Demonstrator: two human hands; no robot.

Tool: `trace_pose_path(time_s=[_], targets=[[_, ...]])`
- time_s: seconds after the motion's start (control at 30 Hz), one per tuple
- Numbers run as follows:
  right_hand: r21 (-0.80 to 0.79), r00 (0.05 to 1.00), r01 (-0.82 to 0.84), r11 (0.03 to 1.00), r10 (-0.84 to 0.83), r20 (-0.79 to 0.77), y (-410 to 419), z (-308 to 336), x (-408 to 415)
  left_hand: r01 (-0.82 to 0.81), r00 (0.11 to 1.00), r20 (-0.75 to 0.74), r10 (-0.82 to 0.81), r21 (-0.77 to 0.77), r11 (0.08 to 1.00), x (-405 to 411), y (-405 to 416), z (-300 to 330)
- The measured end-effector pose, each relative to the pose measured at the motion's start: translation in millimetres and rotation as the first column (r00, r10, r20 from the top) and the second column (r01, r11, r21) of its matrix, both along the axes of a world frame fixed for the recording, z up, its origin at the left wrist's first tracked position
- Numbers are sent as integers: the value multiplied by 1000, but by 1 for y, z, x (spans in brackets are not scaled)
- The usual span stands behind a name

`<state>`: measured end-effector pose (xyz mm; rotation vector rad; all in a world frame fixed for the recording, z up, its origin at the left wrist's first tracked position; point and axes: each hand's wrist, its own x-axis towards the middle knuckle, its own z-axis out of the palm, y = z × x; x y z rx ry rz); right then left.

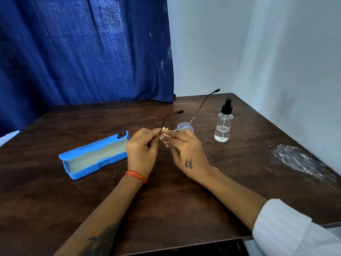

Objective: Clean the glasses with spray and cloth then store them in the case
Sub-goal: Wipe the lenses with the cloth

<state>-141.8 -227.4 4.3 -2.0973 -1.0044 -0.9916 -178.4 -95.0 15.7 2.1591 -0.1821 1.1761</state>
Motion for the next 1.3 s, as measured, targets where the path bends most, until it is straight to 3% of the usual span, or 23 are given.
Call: trace_pose_path(time_s=[0.27,0.43,0.6,0.9,1.3], targets=[[39,997,29,999,-31,66,-8,3,0,15,1000,0,-15,15,1000,-3,-2,4],[-66,986,148,987,-143,85,-5,4,-2,3,1000,-3,-3,71,997,-2,1,3],[-151,991,130,980,-126,35,1,3,-2,9,1000,-17,-8,85,996,-1,-2,0],[167,990,-9,986,33,-139,0,-1,3,13,1000,-7,-13,-10,1000,-3,-5,2],[249,979,-76,966,120,-165,-27,3,18,-11,1000,-5,10,-38,999,-2,4,4]])
